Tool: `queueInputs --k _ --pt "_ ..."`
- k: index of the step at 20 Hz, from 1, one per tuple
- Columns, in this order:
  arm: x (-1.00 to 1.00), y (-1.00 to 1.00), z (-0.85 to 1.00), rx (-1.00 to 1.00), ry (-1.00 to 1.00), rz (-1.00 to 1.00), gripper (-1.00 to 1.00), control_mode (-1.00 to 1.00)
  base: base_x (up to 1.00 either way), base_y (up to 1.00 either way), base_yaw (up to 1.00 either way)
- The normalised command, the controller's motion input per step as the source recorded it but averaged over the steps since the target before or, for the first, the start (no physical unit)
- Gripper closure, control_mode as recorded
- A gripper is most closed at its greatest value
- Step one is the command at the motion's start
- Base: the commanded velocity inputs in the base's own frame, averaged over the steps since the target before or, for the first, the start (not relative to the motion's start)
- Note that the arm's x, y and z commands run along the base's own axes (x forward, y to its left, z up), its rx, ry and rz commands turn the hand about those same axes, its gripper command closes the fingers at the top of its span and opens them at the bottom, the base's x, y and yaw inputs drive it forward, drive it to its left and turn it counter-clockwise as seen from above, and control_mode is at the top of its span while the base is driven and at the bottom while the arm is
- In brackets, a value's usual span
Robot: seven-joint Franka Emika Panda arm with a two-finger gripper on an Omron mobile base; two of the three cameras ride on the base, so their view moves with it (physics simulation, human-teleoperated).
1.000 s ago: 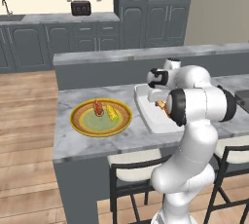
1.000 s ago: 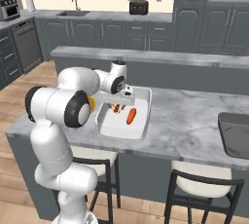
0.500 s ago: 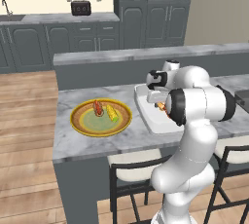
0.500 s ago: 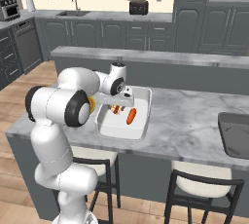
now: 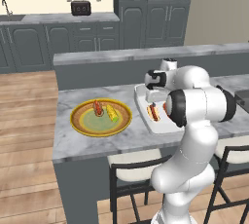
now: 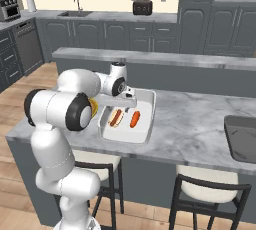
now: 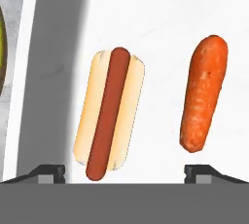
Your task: Place one cooked food and one vegetable from the large plate to each tupperware container.
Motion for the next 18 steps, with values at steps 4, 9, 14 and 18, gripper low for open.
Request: queueInputs --k 4,9,14,18 --pt "-0.36 0.92 0.92 -0.05 -0.12 0.00 -1.00 -1.00 0.00 0.00 0.00" --pt "-0.17 1.00 0.82 0.00 -0.05 -0.01 -1.00 -1.00 0.00 0.00 0.00" --pt "0.00 1.00 0.17 0.00 0.12 0.07 -1.00 -1.00 0.00 0.00 0.00" --pt "0.23 0.37 -0.26 0.01 0.02 0.01 -1.00 -1.00 0.00 0.00 0.00"
